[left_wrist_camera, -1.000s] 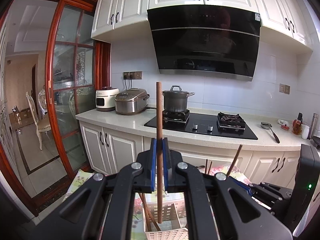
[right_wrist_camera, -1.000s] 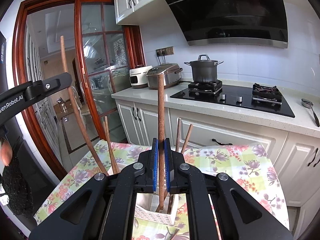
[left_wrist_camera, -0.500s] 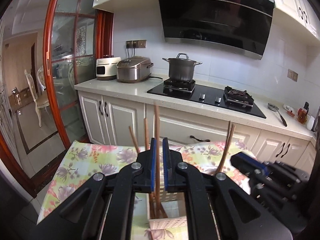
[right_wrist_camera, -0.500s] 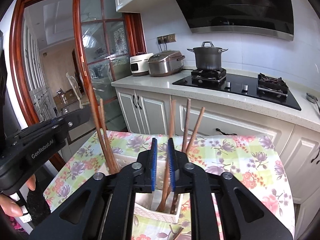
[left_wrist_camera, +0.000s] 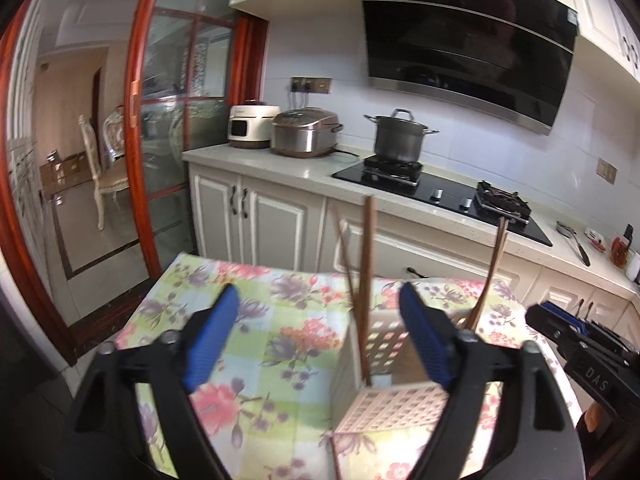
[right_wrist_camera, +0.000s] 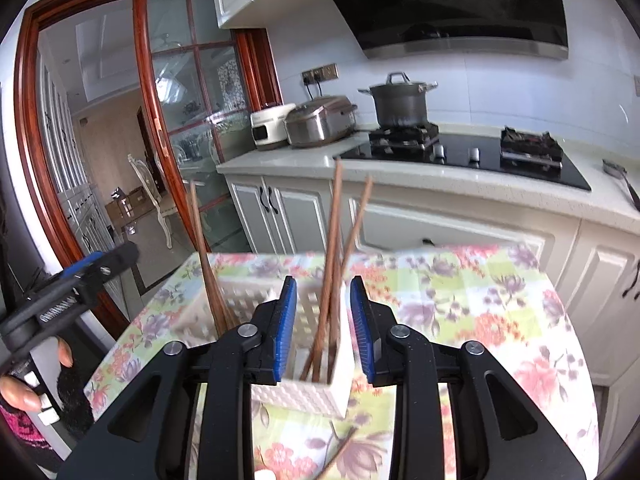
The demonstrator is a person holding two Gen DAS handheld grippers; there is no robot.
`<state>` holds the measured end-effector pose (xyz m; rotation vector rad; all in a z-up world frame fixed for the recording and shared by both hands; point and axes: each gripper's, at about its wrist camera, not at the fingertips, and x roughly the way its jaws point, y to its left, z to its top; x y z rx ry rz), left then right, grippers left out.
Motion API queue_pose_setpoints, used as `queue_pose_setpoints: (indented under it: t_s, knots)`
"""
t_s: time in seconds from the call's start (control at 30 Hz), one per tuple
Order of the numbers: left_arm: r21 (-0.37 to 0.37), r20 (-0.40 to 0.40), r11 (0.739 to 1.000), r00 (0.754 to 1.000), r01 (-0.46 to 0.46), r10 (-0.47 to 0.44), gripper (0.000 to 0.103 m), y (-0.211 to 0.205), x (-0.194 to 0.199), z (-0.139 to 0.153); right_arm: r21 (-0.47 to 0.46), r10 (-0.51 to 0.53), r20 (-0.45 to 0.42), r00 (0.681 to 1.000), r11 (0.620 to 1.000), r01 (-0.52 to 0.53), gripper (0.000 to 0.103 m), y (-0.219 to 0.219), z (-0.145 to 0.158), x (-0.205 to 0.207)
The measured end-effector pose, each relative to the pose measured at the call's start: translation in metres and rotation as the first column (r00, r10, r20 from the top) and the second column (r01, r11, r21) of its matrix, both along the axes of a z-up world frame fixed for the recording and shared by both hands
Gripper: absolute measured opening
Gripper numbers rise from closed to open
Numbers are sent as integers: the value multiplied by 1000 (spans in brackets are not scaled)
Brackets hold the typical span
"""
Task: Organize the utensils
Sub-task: 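Move both open grippers back down to the chopsticks beside the spoons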
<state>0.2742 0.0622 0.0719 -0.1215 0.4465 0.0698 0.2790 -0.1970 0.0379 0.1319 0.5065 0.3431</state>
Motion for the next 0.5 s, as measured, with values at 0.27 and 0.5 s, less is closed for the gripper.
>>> queue_pose_setpoints:
  t_s: [0.27, 0.5]
  knots:
    - [35, -53, 998, 998, -43, 45, 97, 9, -27, -42, -24, -19, -118, 993, 1000, 16, 32, 0, -60, -16]
    - [49, -123, 998, 991, -39, 44, 97, 5, -47, -87, -61, -24, -212, 977, 998, 11, 32, 3, -104, -31]
